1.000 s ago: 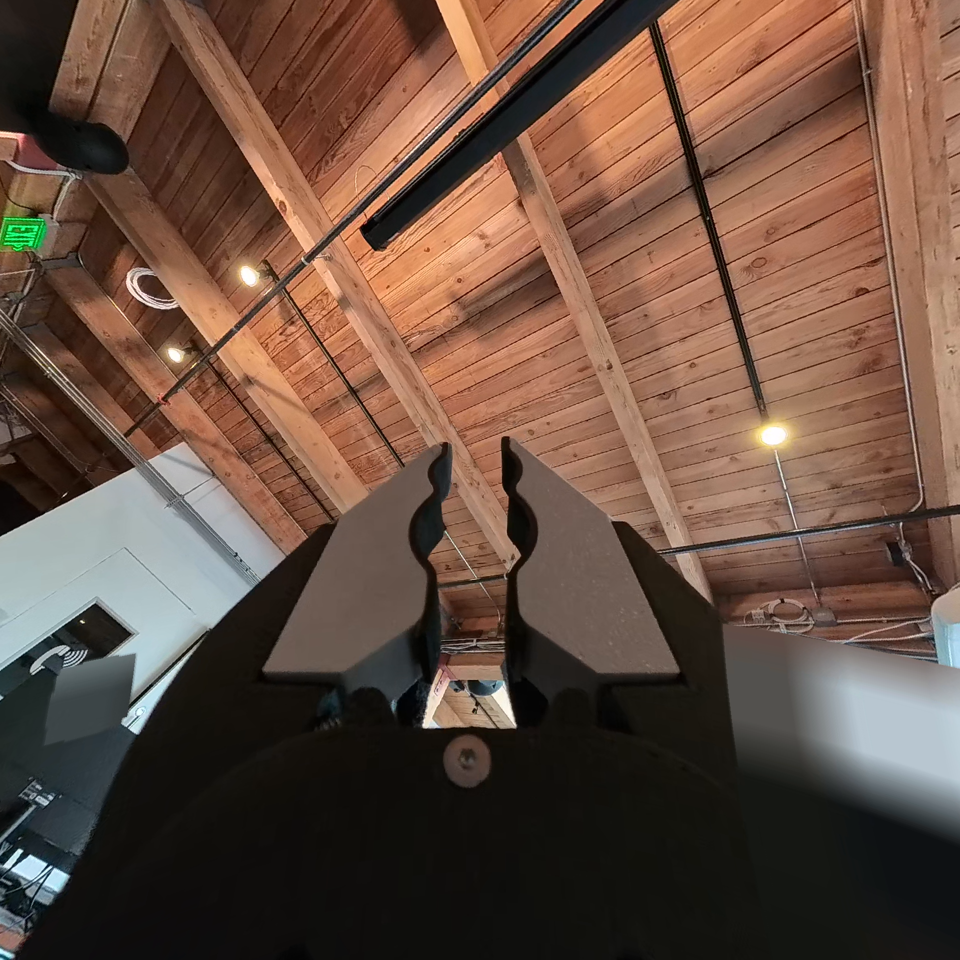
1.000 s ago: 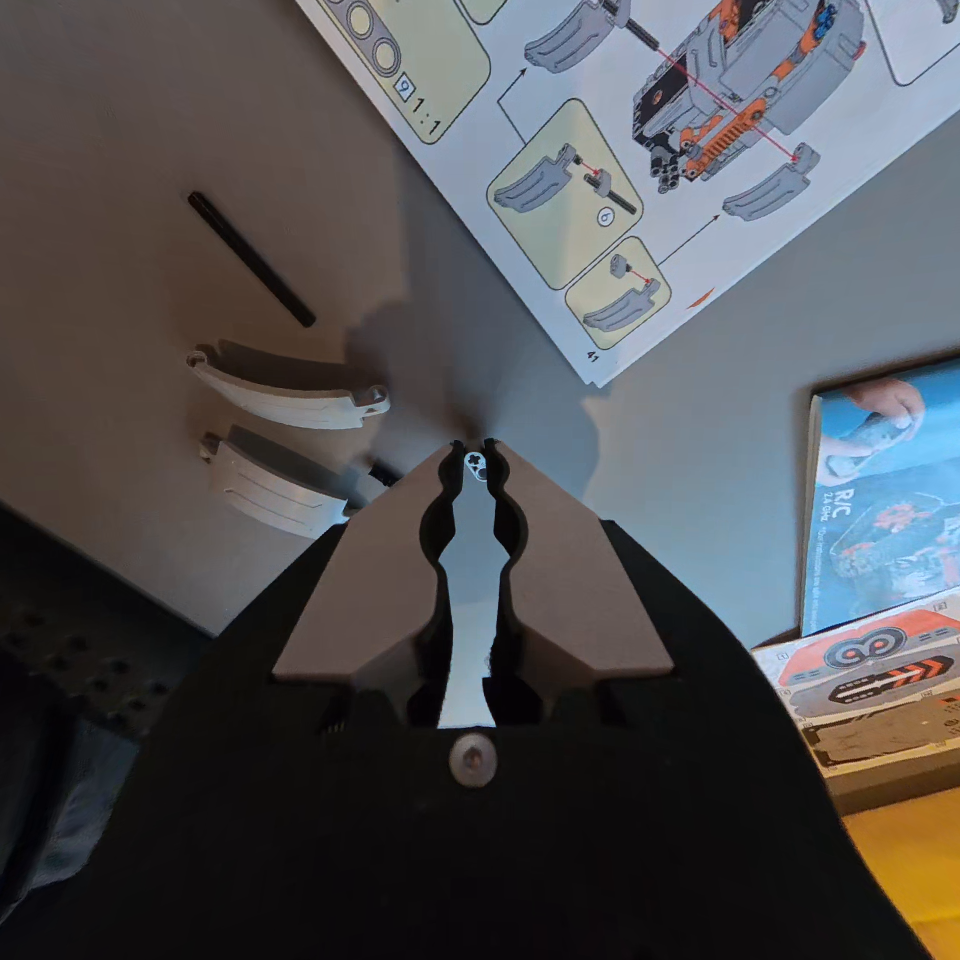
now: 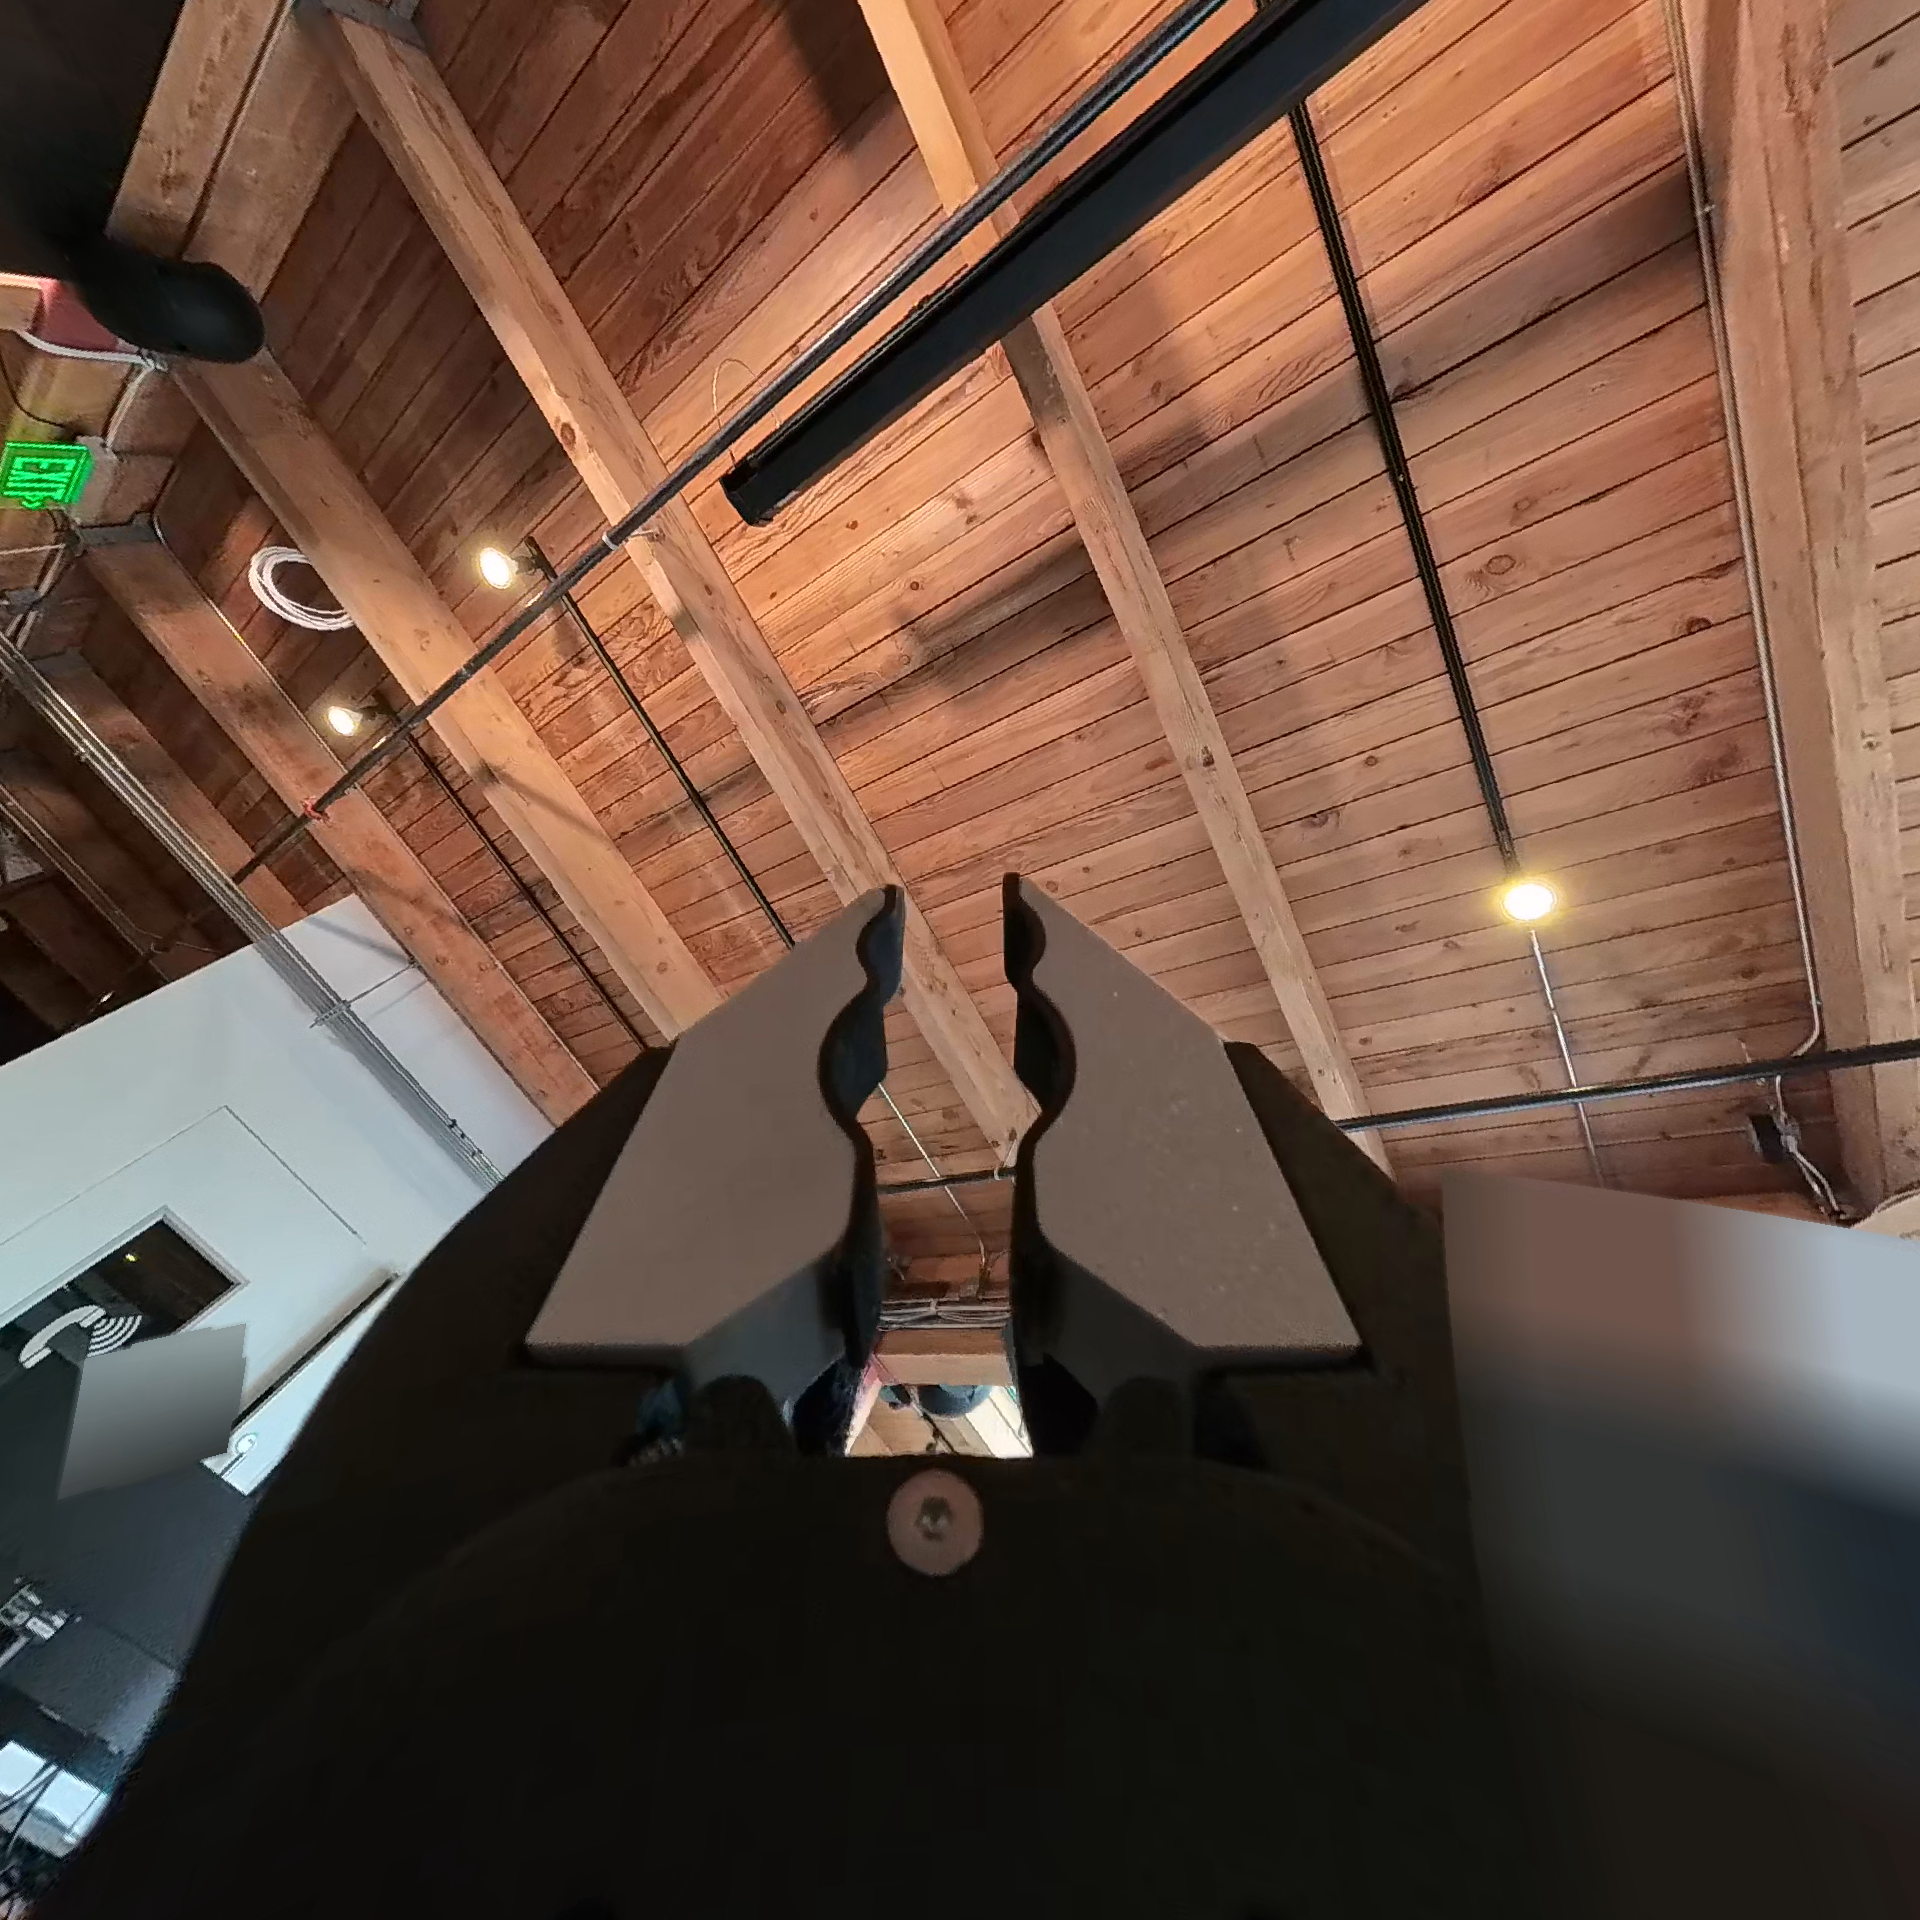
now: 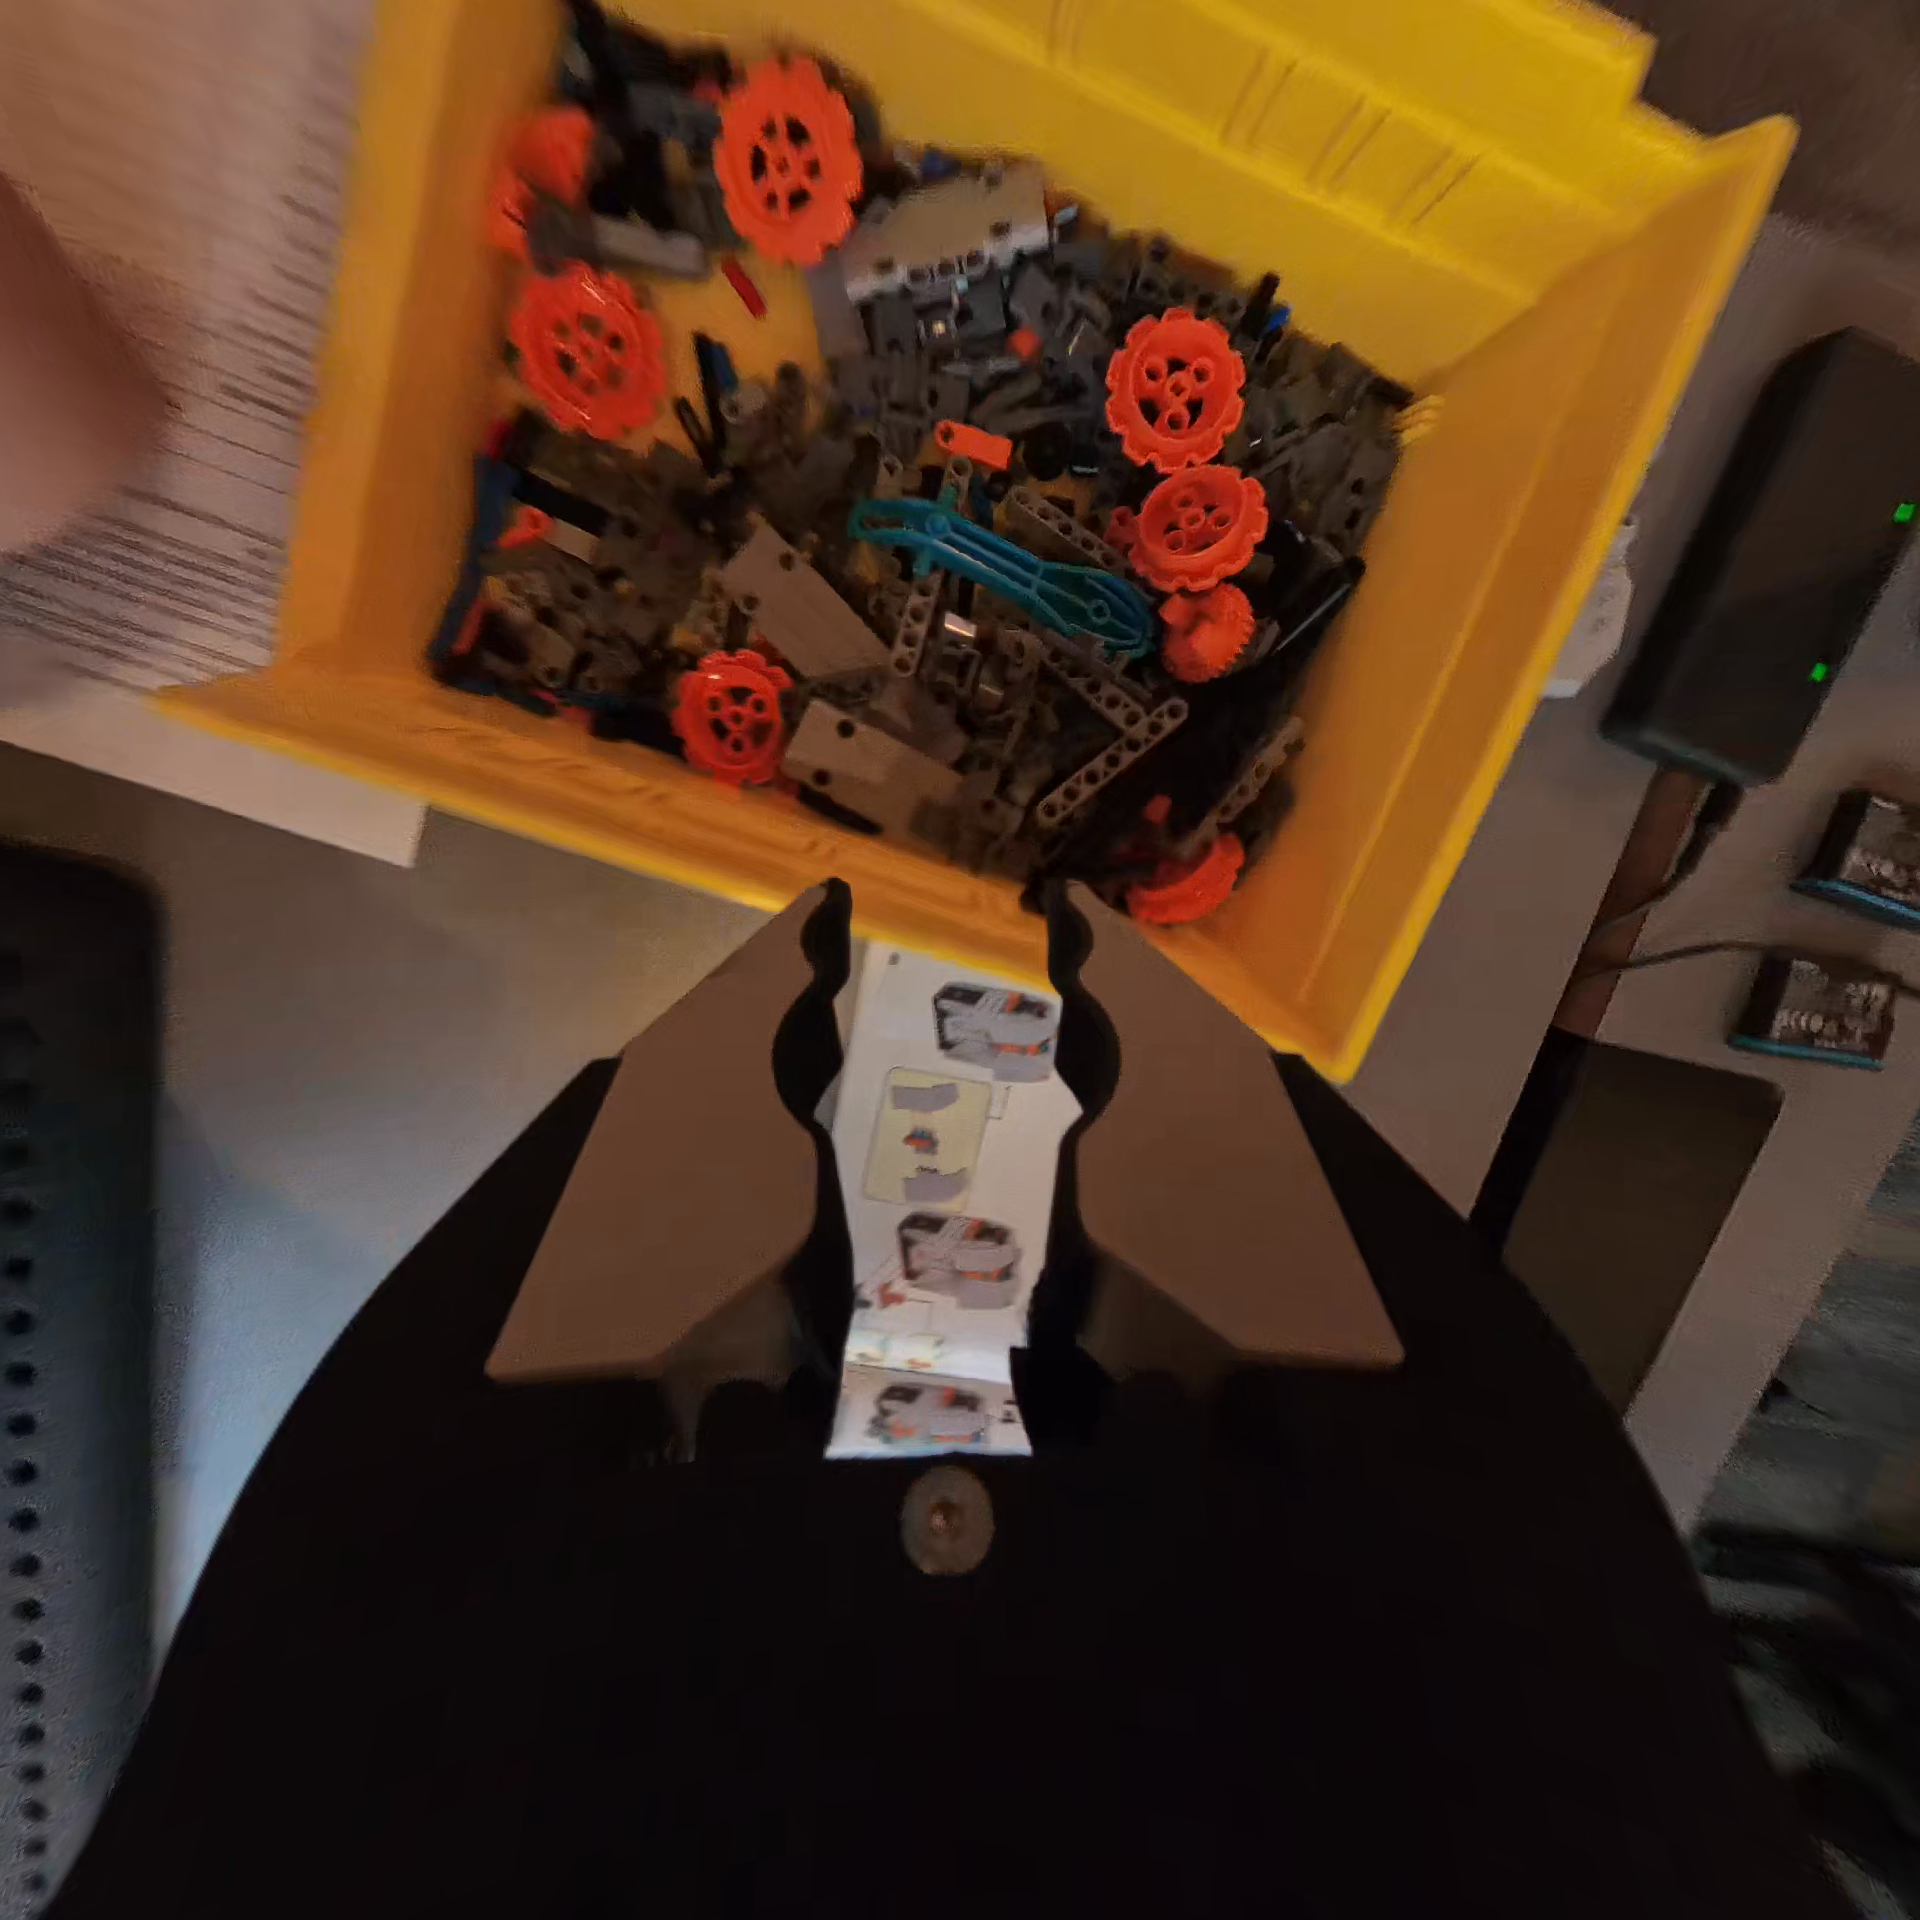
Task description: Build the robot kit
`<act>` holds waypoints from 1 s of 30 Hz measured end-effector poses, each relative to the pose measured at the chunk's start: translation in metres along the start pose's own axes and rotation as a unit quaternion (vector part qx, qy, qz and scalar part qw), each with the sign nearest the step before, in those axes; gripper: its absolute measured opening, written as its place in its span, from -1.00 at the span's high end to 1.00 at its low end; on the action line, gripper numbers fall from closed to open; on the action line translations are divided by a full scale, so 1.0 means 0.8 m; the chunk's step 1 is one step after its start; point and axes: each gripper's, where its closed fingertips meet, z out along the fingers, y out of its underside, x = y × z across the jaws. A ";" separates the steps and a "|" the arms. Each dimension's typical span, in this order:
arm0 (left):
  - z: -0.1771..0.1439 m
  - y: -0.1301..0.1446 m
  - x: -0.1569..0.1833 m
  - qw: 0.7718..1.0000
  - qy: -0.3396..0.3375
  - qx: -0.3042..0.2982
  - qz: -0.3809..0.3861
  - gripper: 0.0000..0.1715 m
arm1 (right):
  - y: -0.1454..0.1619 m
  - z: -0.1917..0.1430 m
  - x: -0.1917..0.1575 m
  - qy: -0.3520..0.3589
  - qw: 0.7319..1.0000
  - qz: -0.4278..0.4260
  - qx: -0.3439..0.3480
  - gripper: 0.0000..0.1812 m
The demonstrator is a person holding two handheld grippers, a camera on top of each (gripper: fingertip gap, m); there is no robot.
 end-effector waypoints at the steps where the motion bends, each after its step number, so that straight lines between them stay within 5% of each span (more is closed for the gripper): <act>1: 0.000 -0.001 0.000 1.000 0.000 0.001 0.000 0.81 | -0.005 0.021 0.007 -0.007 0.999 -0.014 -0.034 0.61; 8: 0.000 -0.001 0.000 1.000 0.003 -0.001 -0.008 0.81 | 0.016 0.124 0.036 -0.033 0.969 -0.055 -0.239 0.72; 15: 0.001 0.002 0.002 1.000 0.005 -0.003 -0.008 0.81 | -0.023 0.173 0.027 -0.025 0.970 -0.091 -0.222 0.73; 24: 0.003 0.008 0.000 1.000 0.003 -0.009 -0.007 0.81 | -0.121 0.175 -0.037 -0.093 0.982 -0.141 -0.084 0.77; 30: 0.003 0.007 0.000 1.000 0.003 -0.007 -0.008 0.81 | -0.078 0.144 -0.010 -0.096 0.971 -0.146 -0.163 0.69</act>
